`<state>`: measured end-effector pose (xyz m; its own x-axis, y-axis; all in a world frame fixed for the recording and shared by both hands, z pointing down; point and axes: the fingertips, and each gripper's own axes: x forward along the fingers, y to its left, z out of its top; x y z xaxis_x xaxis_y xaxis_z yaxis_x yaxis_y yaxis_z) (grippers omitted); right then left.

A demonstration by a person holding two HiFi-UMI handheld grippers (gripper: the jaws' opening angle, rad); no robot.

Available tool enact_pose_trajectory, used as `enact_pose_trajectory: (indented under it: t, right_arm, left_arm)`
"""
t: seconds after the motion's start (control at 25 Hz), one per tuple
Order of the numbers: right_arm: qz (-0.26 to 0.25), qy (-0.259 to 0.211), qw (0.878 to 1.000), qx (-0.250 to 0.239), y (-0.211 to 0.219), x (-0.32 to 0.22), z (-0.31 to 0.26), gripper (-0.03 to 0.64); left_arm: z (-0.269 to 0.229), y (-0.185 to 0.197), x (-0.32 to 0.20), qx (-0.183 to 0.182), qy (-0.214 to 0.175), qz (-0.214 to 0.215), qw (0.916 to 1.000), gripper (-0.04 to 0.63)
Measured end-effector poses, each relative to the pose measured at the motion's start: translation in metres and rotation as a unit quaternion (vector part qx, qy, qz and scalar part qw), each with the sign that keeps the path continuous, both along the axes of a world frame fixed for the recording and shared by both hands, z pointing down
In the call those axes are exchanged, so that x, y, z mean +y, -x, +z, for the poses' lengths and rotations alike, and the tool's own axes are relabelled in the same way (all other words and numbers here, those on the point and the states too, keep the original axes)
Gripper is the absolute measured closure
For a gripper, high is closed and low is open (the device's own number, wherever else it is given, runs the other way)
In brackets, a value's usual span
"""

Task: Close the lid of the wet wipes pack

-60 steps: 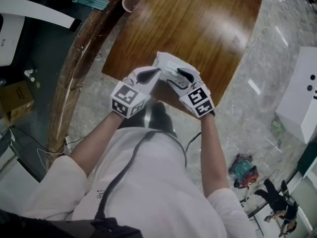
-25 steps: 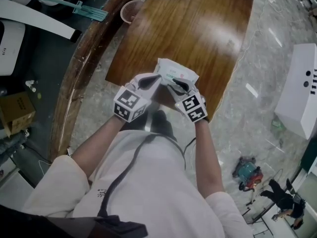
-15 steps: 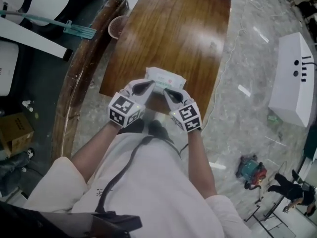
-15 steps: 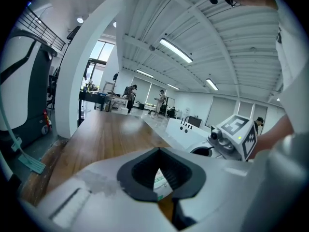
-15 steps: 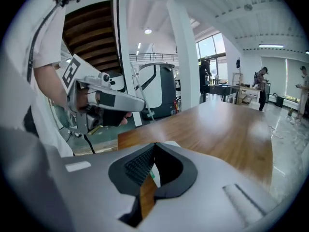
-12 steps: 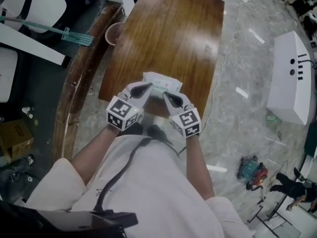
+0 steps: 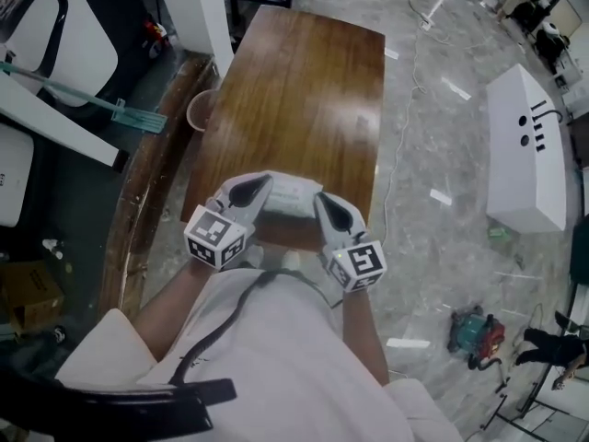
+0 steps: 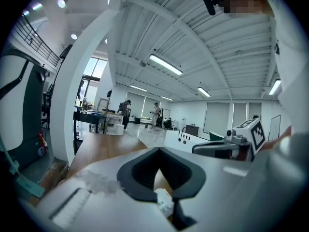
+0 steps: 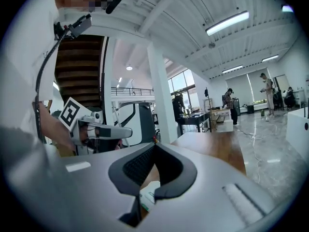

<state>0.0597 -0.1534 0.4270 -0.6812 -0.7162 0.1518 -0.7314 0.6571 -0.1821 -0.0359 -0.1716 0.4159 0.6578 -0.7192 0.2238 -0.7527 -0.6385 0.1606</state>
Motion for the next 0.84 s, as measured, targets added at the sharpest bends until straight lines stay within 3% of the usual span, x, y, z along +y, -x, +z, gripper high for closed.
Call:
enact_pose_trajectory:
  t: [0.36,0.84]
  right_arm:
    - [0.035,-0.037,0.999,-0.015,-0.017,0.000,-0.040,0.609]
    - [0.037,-0.036,0.999,-0.004,-0.016,-0.002,-0.036,0.609]
  left_arm:
    - [-0.033,0.008,-0.003,0.009,-0.033,-0.008,0.9994,0.592]
    - [-0.029,0.004,-0.008,0.012,-0.033,-0.007,0.9994,0.592]
